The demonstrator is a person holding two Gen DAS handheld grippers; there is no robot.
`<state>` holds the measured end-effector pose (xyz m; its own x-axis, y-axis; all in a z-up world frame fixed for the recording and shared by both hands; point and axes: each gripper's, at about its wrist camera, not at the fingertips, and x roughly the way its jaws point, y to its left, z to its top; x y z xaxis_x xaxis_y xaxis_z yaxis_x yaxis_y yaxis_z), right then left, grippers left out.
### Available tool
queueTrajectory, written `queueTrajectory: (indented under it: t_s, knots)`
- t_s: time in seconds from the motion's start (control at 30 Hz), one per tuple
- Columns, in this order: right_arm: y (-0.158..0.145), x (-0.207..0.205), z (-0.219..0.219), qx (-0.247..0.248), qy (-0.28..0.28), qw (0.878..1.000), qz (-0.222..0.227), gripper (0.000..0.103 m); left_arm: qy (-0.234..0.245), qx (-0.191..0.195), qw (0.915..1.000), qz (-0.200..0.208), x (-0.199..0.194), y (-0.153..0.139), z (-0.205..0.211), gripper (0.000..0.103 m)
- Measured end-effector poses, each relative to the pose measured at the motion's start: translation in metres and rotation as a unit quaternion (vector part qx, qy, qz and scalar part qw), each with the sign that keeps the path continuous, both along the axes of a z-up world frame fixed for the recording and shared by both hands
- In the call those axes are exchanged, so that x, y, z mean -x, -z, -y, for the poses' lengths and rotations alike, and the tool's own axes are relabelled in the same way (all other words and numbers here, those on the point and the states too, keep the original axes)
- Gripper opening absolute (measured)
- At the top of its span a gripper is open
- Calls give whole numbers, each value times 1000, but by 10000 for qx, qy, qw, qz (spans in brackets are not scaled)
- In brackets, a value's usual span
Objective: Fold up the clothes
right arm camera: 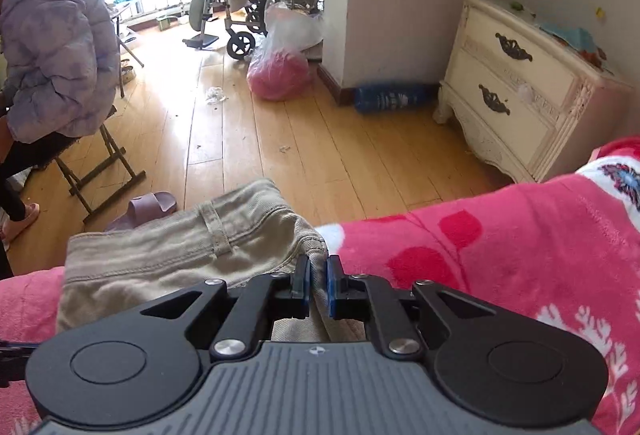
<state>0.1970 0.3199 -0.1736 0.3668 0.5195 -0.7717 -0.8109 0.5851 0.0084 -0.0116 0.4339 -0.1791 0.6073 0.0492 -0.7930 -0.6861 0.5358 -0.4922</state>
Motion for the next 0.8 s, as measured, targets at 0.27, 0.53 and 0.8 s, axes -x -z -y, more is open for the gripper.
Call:
queueTrajectory:
  t_s: [0.27, 0.53, 0.8]
  knots:
    - [-24, -11, 55, -760, 423, 9936, -720, 44, 330, -285, 9990, -96, -3, -8, -3, 23]
    - [-52, 37, 190, -262, 406, 9969, -624, 46, 1101, -1361, 9840, 322, -14, -49, 19, 28]
    - [-20, 40, 201, 332, 512, 9975, -359, 42, 2333, -1814, 9549, 271, -93, -25, 72, 28]
